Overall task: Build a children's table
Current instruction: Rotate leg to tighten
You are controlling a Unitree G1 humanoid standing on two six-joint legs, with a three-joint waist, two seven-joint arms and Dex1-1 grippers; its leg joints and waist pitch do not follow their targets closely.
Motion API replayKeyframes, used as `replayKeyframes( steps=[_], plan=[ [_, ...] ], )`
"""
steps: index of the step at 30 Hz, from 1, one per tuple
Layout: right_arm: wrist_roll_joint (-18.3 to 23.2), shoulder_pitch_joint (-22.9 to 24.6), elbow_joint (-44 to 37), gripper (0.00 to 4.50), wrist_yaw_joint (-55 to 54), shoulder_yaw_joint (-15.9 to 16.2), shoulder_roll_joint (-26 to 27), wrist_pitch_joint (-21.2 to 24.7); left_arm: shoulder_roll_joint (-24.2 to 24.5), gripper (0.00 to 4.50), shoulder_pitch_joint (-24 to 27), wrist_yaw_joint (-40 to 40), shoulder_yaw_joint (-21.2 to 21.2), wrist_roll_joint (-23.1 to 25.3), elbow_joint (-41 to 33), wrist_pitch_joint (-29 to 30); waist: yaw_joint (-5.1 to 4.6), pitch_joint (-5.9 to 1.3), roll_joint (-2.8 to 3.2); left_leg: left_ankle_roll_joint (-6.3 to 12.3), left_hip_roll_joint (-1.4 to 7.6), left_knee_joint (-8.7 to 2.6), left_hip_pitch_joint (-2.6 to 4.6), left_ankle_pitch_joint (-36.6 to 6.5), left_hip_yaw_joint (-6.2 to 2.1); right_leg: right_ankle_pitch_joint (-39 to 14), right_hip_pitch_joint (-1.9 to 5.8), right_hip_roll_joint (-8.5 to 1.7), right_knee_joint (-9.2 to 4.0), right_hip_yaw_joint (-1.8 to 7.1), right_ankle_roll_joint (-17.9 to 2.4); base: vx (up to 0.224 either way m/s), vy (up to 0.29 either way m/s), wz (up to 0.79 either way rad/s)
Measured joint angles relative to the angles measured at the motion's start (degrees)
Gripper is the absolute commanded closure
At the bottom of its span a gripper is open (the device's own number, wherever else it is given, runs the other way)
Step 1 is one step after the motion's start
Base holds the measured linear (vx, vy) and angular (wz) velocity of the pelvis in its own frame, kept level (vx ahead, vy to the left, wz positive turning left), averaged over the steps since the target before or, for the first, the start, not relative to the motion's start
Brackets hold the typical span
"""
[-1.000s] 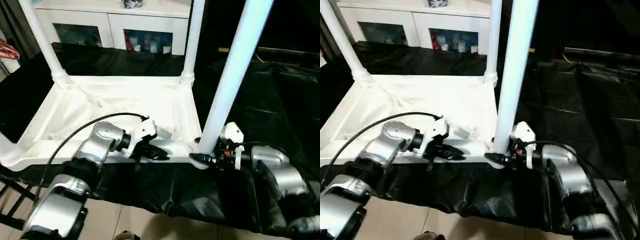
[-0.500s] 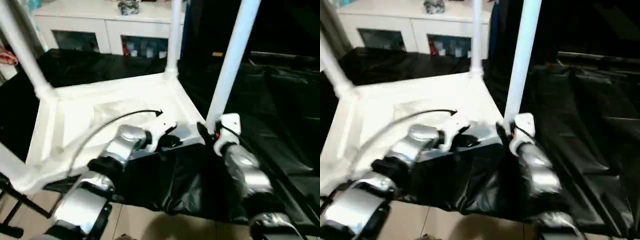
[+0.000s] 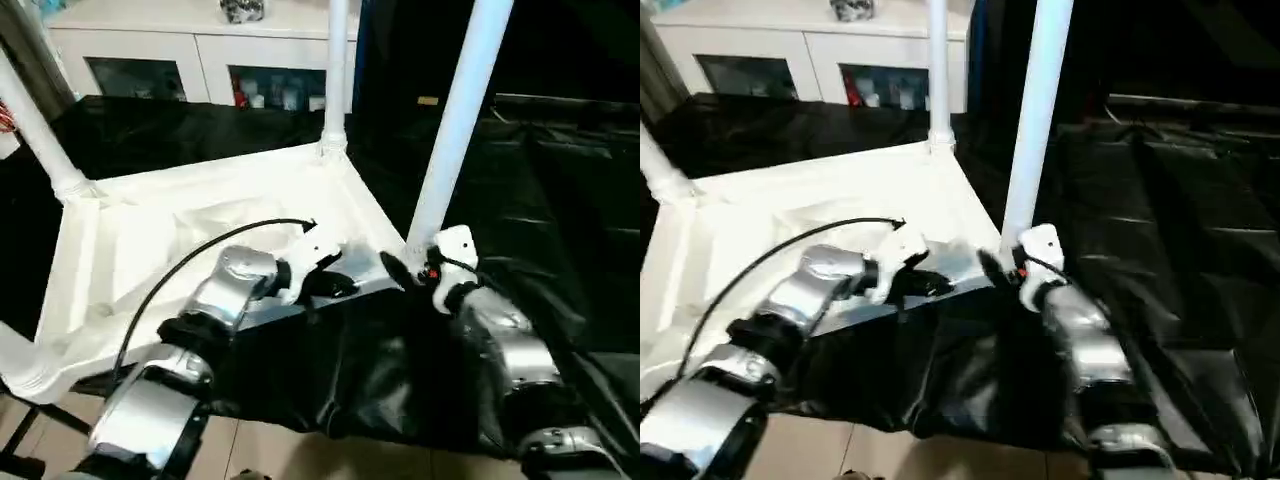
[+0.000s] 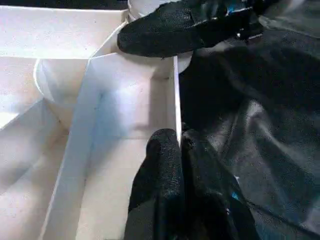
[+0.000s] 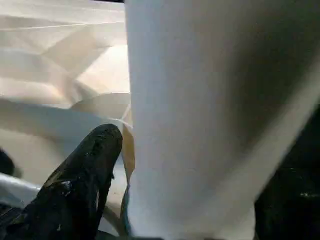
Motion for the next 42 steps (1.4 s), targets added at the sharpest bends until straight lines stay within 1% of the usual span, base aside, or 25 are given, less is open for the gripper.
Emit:
replayKeyframes(
  steps=[1,2,4,7,9,12,14,15,16,18,19,20,25,28,31,35,38,39,41,42],
  plan=[
    [0.1,0.3,-0.6,0.81,1.9,0.4,-1.0,0.2,0.3,4.50,0.1,-1.0,-0.1,-0.2,-0.2,-0.1,0.19,0.02,0.02,0.02,0.01,0.00,-0.04,0.0,0.00,0.0,-0.04,0.00,0.01,-0.01,0.0,0.000,0.000,0.00],
    [0.7,1.1,-1.8,0.81,5.9,1.3,-3.1,0.3,1.2,4.50,0.5,-2.9,-0.5,-0.5,-1.1,-0.1,0.46,0.03,0.05,0.02,0.01,0.01,-0.08,0.0,0.00,0.0,-0.07,0.00,0.00,-0.01,0.0,0.000,0.000,0.00],
    [1.6,2.3,-3.7,0.81,12.5,3.1,-5.6,0.4,2.8,4.50,1.5,-5.9,-0.8,-1.2,-2.3,-0.5,1.08,0.06,0.05,0.03,0.03,0.03,-0.08,0.0,0.02,0.0,-0.07,0.00,0.00,-0.01,0.0,0.000,0.000,0.00],
    [2.6,3.3,-5.9,0.81,19.8,4.9,-8.5,1.4,4.6,4.50,1.9,-9.5,-1.7,-1.3,-3.4,-0.5,1.36,0.08,0.09,-0.11,0.03,0.10,-0.05,-0.1,0.02,0.0,-0.04,0.00,0.06,0.01,0.0,0.000,0.000,0.00],
    [3.1,3.4,-6.1,0.81,22.4,5.3,-9.3,1.9,5.2,4.50,2.0,-10.6,-2.0,-1.3,-3.7,-0.5,1.38,0.10,0.05,-0.22,0.04,0.14,-0.02,-0.1,0.02,0.0,0.00,0.00,0.08,0.02,0.0,0.000,0.000,0.00],
    [4.2,3.4,-6.7,1.14,26.6,6.5,-10.6,2.8,6.5,4.50,2.6,-12.9,-2.6,-1.4,-5.1,-0.3,1.43,0.14,-0.03,-0.23,0.04,0.17,-0.01,-0.1,0.02,0.0,0.02,0.00,0.07,0.05,0.0,0.000,0.000,0.00],
    [4.3,3.2,-7.2,1.17,28.6,7.0,-11.4,3.5,7.1,4.50,3.0,-14.0,-2.7,-1.8,-5.9,0.0,1.44,0.15,-0.08,-0.23,0.04,0.17,-0.01,-0.1,0.02,0.0,0.02,0.00,0.07,0.04,0.0,0.000,0.000,0.00],
    [4.3,3.2,-7.2,1.42,29.3,7.1,-11.5,3.7,7.3,4.50,3.2,-14.4,-2.7,-1.8,-6.1,0.1,1.46,0.15,-0.10,-0.23,0.04,0.17,-0.02,-0.1,0.02,0.0,0.02,0.00,0.07,0.03,0.0,0.000,0.000,0.00],
    [4.3,3.0,-7.2,1.42,29.7,7.3,-11.7,3.9,7.5,4.50,3.2,-14.5,-2.7,-1.9,-6.2,0.1,1.46,0.15,-0.09,-0.22,0.04,0.17,-0.03,-0.1,0.02,0.0,0.01,0.00,0.07,0.03,0.0,0.000,0.000,0.00],
    [4.3,2.7,-7.2,1.62,30.8,7.6,-12.1,4.2,8.0,4.50,3.3,-15.2,-2.7,-1.9,-6.4,0.3,1.50,0.15,-0.10,-0.20,0.04,0.17,-0.03,-0.1,0.02,0.0,0.00,0.00,0.08,0.02,0.0,0.000,0.000,0.00],
    [4.3,2.5,-7.2,1.62,31.6,7.9,-12.2,4.5,8.3,4.50,3.4,-15.6,-2.7,-1.9,-6.6,0.4,1.52,0.15,-0.10,-0.20,0.04,0.17,-0.03,-0.1,0.02,0.0,0.00,0.00,0.08,0.02,0.0,0.000,0.000,0.00],
    [4.3,2.4,-7.2,1.75,31.9,8.0,-12.3,4.6,8.4,4.50,3.4,-15.7,-2.7,-1.9,-6.6,0.5,1.55,0.15,-0.10,-0.20,0.04,0.17,-0.03,-0.1,0.02,0.0,0.01,0.00,0.08,0.02,0.0,0.000,0.000,0.00],
    [4.4,2.4,-7.2,1.84,31.9,8.0,-11.5,4.7,8.3,4.50,3.6,-15.5,-2.7,-2.3,-6.7,0.8,1.61,0.15,-0.10,-0.21,0.04,0.17,-0.02,-0.1,0.02,0.0,0.01,0.00,0.09,0.02,0.0,0.000,0.000,0.00],
    [4.7,3.2,-7.2,1.85,29.3,6.9,-10.2,4.6,7.8,4.50,3.7,-13.7,-2.5,-2.3,-6.6,0.8,1.60,0.13,-0.13,-0.23,0.05,0.17,0.06,-0.1,0.02,0.0,0.06,0.00,0.12,0.03,0.0,0.000,0.000,0.00],
    [4.2,3.6,-5.7,1.85,20.2,3.8,-6.6,4.3,5.6,4.50,3.6,-7.5,-1.4,-1.3,-5.4,0.6,1.37,0.11,-0.29,-0.25,0.04,0.23,0.38,-0.1,0.02,0.0,0.32,0.00,0.16,0.08,0.0,0.000,0.000,0.00],
    [3.2,3.3,-3.5,1.86,8.4,0.9,-2.2,3.7,2.8,4.50,2.6,-1.2,-0.7,-0.3,-3.5,0.9,1.09,0.08,-0.53,-0.28,0.01,0.30,0.49,-0.1,0.03,-0.1,0.42,-0.02,0.04,0.16,0.2,0.000,0.000,0.00],
    [1.9,0.5,-0.2,1.86,-3.8,-2.4,2.9,3.9,-0.2,4.50,0.8,5.3,0.0,0.7,-1.2,2.6,0.77,0.06,-0.63,-0.29,-0.01,0.34,0.49,-0.1,0.04,-0.1,0.40,-0.03,-0.02,0.20,0.2,0.000,0.000,0.00],
    [1.4,-1.2,1.9,1.86,-9.9,-3.7,5.3,3.8,-1.7,4.50,0.4,8.5,0.4,1.2,-0.5,3.3,0.51,0.05,-0.62,-0.30,-0.03,0.34,0.50,-0.1,0.04,-0.1,0.40,-0.03,-0.01,0.24,0.2,0.000,0.000,0.00],
    [0.8,-3.5,4.4,1.86,-17.1,-4.7,7.2,3.7,-3.6,4.50,-0.4,12.1,0.6,1.6,0.2,4.3,0.11,0.05,-0.61,-0.30,-0.05,0.34,0.48,-0.1,0.04,-0.1,0.40,-0.04,-0.03,0.25,0.2,0.000,0.000,0.00],
    [0.6,-3.9,4.7,1.86,-18.2,-4.8,7.4,3.7,-4.0,4.50,-0.4,12.7,0.6,1.6,0.2,4.4,0.07,0.05,-0.61,-0.30,-0.06,0.33,0.47,-0.1,0.04,-0.1,0.40,-0.03,-0.04,0.25,0.2,0.000,0.000,0.00]
  ],
)
